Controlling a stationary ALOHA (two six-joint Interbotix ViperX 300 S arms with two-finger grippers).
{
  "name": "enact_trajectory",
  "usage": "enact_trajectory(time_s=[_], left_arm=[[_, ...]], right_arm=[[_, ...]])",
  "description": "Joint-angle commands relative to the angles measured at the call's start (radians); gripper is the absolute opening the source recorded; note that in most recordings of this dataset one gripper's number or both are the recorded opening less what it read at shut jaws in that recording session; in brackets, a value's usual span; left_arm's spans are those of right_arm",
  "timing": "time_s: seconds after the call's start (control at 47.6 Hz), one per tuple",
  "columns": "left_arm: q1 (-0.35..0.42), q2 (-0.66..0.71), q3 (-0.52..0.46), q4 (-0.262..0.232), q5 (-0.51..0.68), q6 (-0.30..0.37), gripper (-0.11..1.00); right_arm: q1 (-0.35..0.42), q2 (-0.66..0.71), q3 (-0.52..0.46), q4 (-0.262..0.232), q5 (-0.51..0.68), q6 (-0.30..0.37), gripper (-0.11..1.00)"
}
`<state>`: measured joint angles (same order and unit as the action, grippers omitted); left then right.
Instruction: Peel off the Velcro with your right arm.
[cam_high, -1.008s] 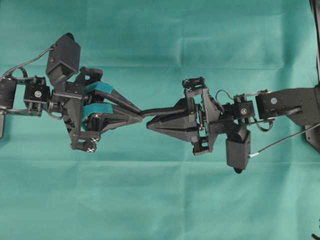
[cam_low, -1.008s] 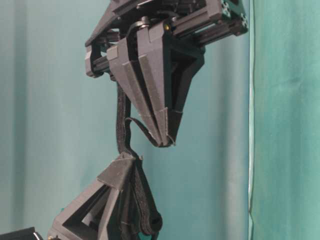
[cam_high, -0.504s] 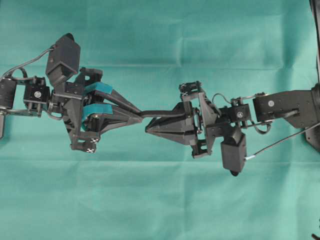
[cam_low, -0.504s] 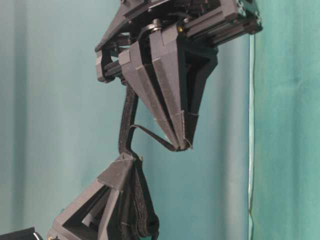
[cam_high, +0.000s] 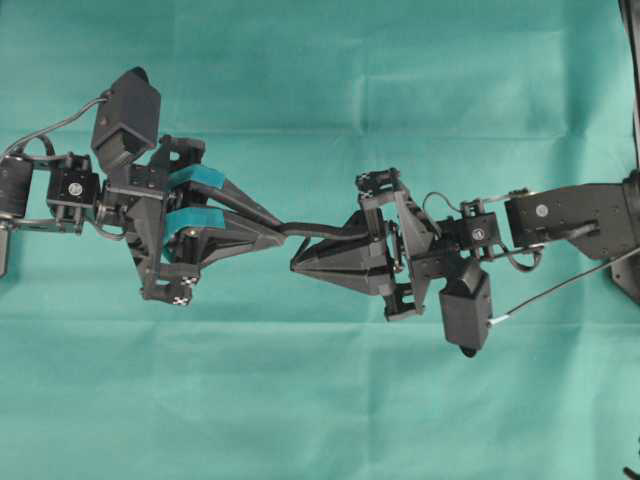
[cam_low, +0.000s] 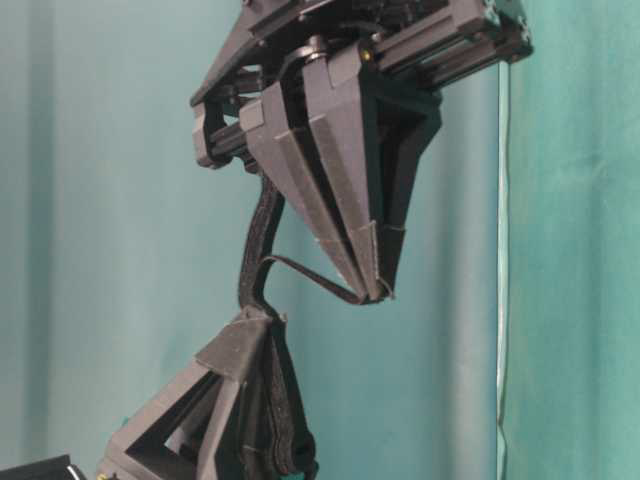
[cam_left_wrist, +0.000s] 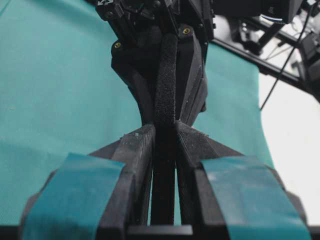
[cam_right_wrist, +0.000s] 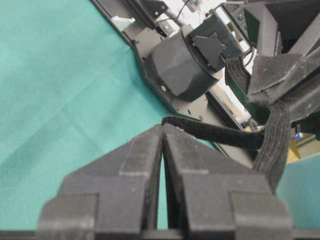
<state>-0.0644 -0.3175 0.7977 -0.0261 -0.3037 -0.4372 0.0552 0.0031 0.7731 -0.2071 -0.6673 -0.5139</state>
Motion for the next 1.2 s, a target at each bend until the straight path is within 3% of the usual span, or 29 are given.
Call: enact_trajectory(time_s=[0.0, 1.176], left_arm=[[0.005, -0.009, -0.014, 0.000, -0.015, 0.002, 0.10], [0.005, -0.009, -0.012, -0.002, -0.021, 0.002, 0.10]], right_arm=[[0.008, -0.009, -0.017, 0.000, -0.002, 0.002, -0.10], [0.018, -0.017, -0.011, -0.002, 0.064, 0.000, -0.10]])
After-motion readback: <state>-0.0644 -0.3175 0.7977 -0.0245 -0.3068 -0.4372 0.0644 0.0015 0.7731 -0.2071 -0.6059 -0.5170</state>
